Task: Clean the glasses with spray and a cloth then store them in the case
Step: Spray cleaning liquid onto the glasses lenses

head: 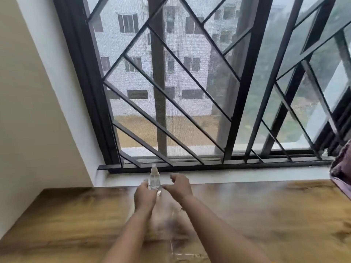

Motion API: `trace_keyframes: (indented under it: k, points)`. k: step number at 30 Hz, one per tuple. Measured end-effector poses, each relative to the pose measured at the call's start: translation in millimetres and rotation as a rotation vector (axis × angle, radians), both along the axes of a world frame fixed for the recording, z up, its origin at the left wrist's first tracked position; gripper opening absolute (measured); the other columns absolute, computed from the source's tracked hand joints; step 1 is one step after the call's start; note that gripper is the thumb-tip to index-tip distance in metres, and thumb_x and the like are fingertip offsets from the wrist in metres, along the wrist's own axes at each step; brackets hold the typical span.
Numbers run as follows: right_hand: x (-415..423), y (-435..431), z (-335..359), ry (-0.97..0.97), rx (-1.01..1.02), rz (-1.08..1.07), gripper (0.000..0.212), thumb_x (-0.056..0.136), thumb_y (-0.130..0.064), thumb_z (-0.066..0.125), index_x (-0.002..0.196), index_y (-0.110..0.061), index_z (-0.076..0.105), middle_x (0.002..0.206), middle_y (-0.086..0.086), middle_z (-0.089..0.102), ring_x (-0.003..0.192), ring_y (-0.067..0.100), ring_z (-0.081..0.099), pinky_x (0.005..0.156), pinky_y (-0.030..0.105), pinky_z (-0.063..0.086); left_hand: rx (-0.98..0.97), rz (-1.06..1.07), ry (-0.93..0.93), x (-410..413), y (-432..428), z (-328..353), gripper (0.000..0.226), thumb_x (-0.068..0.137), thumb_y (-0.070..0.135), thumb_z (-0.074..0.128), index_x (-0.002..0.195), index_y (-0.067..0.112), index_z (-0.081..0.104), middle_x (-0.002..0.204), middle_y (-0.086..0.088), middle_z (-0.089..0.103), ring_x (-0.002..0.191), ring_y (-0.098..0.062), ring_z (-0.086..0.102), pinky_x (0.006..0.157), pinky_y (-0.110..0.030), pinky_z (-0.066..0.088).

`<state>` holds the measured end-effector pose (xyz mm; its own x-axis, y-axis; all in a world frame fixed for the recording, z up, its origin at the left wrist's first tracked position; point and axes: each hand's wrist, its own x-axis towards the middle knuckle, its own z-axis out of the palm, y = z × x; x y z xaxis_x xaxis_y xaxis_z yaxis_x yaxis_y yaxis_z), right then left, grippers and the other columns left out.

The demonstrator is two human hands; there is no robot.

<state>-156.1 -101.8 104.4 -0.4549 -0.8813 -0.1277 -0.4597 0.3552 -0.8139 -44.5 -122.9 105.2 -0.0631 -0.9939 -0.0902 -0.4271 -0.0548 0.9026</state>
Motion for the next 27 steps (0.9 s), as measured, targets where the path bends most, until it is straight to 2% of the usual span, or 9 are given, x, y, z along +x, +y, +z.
trace_keyframes:
  k: [2, 4, 8, 9, 13, 16, 18, 23, 27]
  points:
    - [6, -17, -6, -0.037, 0.017, 0.055, 0.055, 0.075, -0.023, 0.071, 0.124, -0.007, 0.053, 0.128, 0.01, 0.057, 0.12, 0.019, 0.051, 0.099, 0.025, 0.039, 0.031, -0.025, 0.029, -5, -8, 1, 0.029, 0.076, -0.001, 0.054, 0.104, 0.005, 0.061, 0.082, -0.008, 0.064, 0.07, -0.022, 0.056, 0.053, -0.028, 0.035]
    - [11, -27, -9, -0.058, 0.023, 0.069, 0.059, 0.076, -0.023, 0.067, 0.131, -0.009, 0.049, 0.134, 0.009, 0.053, 0.125, 0.02, 0.048, 0.1, 0.025, 0.037, 0.048, -0.031, 0.066, -7, -16, -4, 0.039, 0.074, -0.005, 0.049, 0.107, 0.011, 0.063, 0.084, -0.006, 0.066, 0.07, -0.015, 0.057, 0.052, -0.024, 0.038]
    - [14, -41, -22, -0.043, -0.041, 0.065, 0.004, 0.076, -0.019, 0.061, 0.075, -0.016, 0.063, 0.078, 0.0, 0.066, 0.074, 0.013, 0.057, 0.063, 0.019, 0.041, 0.005, -0.05, 0.105, -9, -27, -19, 0.043, 0.071, -0.005, 0.047, 0.101, 0.019, 0.066, 0.09, -0.004, 0.07, 0.085, -0.023, 0.063, 0.066, -0.03, 0.046]
    - [14, -40, -21, -0.04, -0.067, 0.066, 0.011, 0.077, -0.017, 0.061, 0.067, -0.019, 0.059, 0.068, -0.004, 0.061, 0.065, 0.01, 0.052, 0.057, 0.016, 0.038, -0.008, -0.055, 0.113, -8, -26, -19, 0.04, 0.07, -0.002, 0.048, 0.096, 0.022, 0.066, 0.09, -0.002, 0.071, 0.088, -0.023, 0.063, 0.07, -0.032, 0.047]
    - [4, -25, -14, -0.052, -0.163, 0.056, 0.014, 0.076, -0.014, 0.064, 0.09, -0.013, 0.067, 0.086, 0.003, 0.071, 0.08, 0.016, 0.062, 0.073, 0.028, 0.047, -0.02, -0.079, 0.198, -14, -12, -13, 0.043, 0.074, -0.007, 0.047, 0.099, 0.023, 0.065, 0.085, 0.006, 0.069, 0.083, -0.014, 0.063, 0.068, -0.026, 0.046]
    - [-18, 12, 1, -0.064, -0.263, 0.042, 0.013, 0.075, -0.012, 0.068, 0.087, -0.016, 0.067, 0.076, -0.004, 0.069, 0.065, -0.006, 0.058, 0.059, 0.01, 0.042, -0.053, -0.183, 0.287, -26, 13, -1, 0.046, 0.079, -0.005, 0.047, 0.106, 0.028, 0.065, 0.093, 0.007, 0.07, 0.089, -0.01, 0.063, 0.076, -0.025, 0.048]
    - [-41, 46, 9, -0.035, -0.301, 0.033, 0.015, 0.073, -0.012, 0.071, 0.085, -0.02, 0.069, 0.073, -0.009, 0.07, 0.064, -0.007, 0.061, 0.058, 0.007, 0.043, -0.01, -0.304, 0.349, -36, 35, 7, 0.046, 0.084, -0.005, 0.047, 0.105, 0.033, 0.062, 0.096, 0.011, 0.068, 0.089, -0.002, 0.061, 0.075, -0.017, 0.048]
    - [-91, 130, 11, 0.047, -0.262, -0.085, 0.015, 0.063, -0.014, 0.078, 0.071, -0.023, 0.068, 0.062, -0.009, 0.068, 0.06, 0.004, 0.061, 0.062, 0.026, 0.049, 0.153, -0.641, 0.297, -62, 79, 9, 0.046, 0.087, -0.005, 0.045, 0.126, 0.016, 0.054, 0.126, 0.002, 0.057, 0.113, -0.01, 0.052, 0.091, -0.019, 0.04]
    - [-102, 177, 0, 0.065, -0.217, -0.184, 0.016, 0.062, -0.012, 0.079, 0.075, -0.017, 0.07, 0.07, 0.008, 0.071, 0.065, 0.014, 0.063, 0.067, 0.036, 0.053, 0.169, -0.721, 0.25, -74, 103, 8, 0.039, 0.09, -0.004, 0.044, 0.124, 0.01, 0.055, 0.127, -0.001, 0.056, 0.112, -0.01, 0.05, 0.091, -0.019, 0.037]
